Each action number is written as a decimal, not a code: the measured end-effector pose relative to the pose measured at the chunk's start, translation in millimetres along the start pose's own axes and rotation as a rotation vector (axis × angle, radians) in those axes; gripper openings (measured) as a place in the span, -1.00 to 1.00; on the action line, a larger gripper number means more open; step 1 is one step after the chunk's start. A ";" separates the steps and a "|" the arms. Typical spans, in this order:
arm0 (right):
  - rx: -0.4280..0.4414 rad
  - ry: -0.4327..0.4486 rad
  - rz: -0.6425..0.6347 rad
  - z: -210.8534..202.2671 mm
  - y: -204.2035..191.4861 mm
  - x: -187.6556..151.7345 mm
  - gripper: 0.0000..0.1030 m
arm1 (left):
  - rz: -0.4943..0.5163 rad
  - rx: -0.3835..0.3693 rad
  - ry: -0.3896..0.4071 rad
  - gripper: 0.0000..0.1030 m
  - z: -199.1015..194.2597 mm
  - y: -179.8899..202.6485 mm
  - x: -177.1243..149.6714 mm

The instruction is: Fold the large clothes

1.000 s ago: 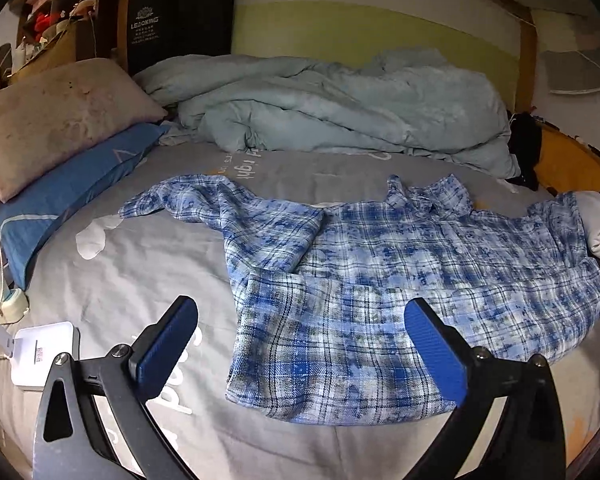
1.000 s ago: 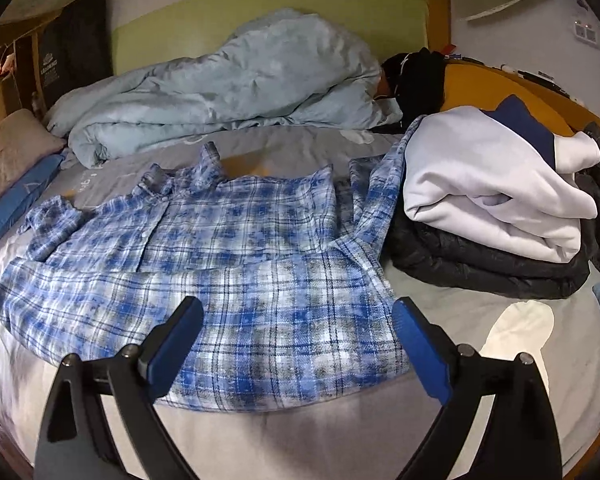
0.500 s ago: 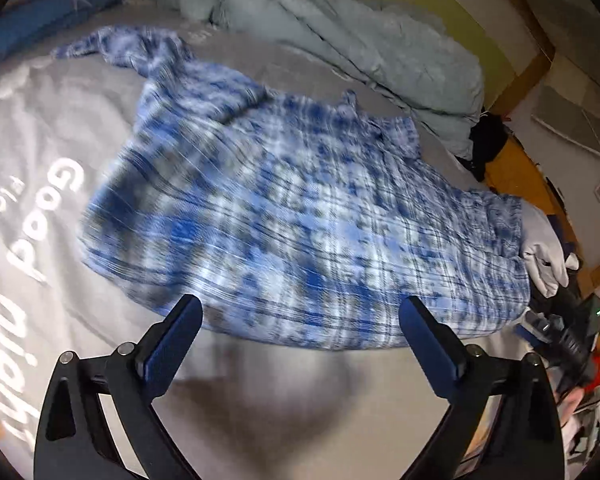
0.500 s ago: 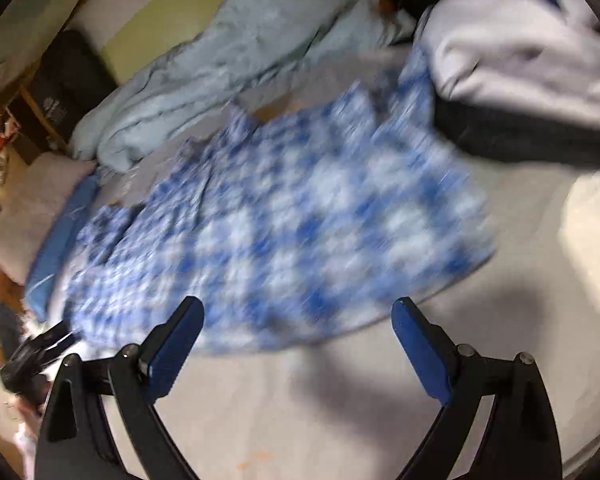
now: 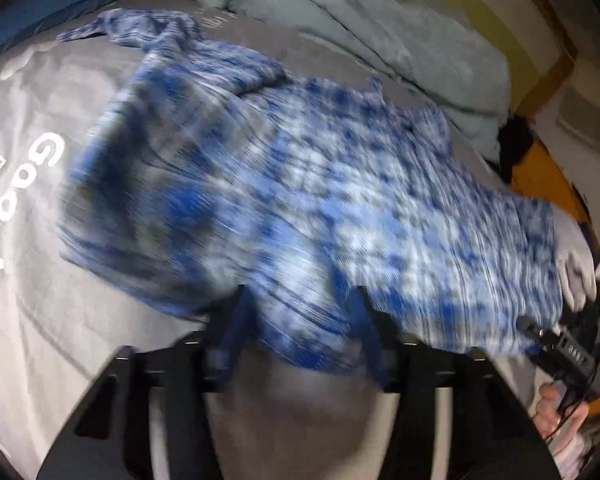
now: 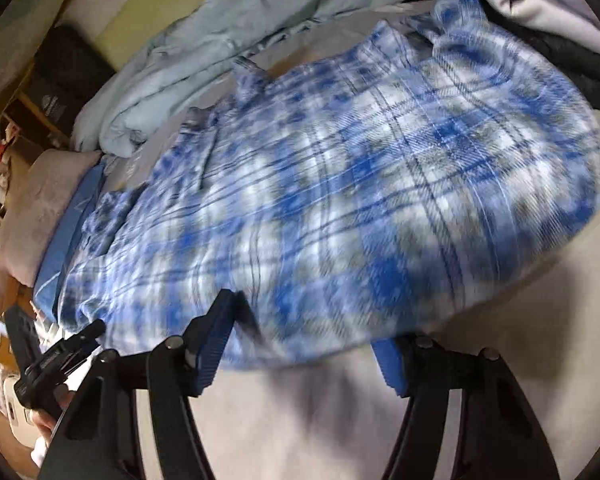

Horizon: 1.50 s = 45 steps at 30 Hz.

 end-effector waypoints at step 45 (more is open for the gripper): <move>-0.376 0.246 -0.306 -105.5 -11.3 18.2 0.32 | 0.287 0.358 0.317 0.52 -102.1 8.1 4.7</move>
Point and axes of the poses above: each gripper's, at about its wrist camera, not at the fingertips, and z roughly the way its jaws point, y to its right, x to its top, the point moved 1 cm from there along z, roughly the way its jaws point, and after that the axes turned 6 degrees about x, right-handed, at the moved point
